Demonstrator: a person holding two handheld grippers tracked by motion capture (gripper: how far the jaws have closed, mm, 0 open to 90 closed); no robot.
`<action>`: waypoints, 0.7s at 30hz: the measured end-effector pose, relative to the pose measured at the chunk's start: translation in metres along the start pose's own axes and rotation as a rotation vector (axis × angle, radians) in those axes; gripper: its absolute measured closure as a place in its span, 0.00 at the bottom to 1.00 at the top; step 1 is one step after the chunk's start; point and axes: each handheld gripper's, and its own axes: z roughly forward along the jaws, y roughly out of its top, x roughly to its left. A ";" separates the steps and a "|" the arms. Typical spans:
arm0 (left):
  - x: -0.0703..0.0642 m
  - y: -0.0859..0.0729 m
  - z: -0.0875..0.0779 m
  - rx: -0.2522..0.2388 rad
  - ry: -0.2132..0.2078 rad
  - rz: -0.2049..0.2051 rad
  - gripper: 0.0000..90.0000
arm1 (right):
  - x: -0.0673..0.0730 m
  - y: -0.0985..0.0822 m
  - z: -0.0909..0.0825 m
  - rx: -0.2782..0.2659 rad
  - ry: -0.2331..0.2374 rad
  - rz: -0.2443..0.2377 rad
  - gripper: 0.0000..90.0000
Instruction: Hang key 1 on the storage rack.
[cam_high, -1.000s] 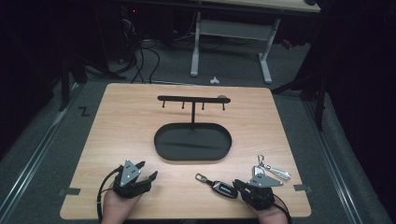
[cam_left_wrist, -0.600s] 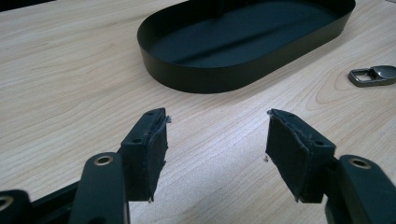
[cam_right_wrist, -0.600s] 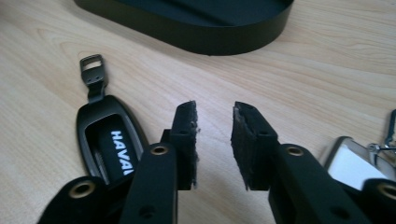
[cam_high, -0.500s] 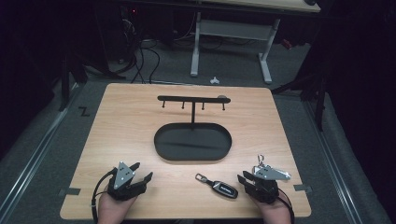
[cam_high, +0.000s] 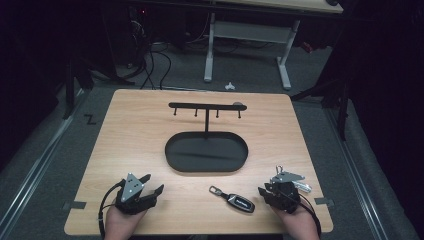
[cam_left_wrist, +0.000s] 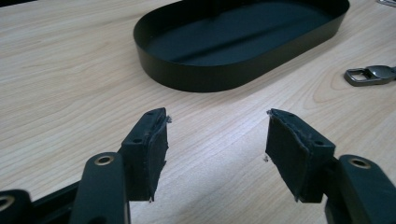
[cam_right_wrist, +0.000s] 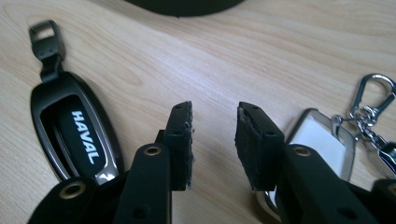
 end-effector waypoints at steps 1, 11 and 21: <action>0.000 0.000 0.000 0.000 0.000 0.000 0.43 | -0.001 0.002 -0.001 0.018 -0.004 0.000 0.71; 0.003 0.002 -0.003 -0.020 0.002 -0.010 0.42 | -0.013 0.018 0.001 0.206 -0.019 0.004 0.63; 0.003 0.002 -0.002 -0.014 -0.003 -0.016 0.42 | -0.016 0.033 0.008 0.345 -0.020 -0.044 0.53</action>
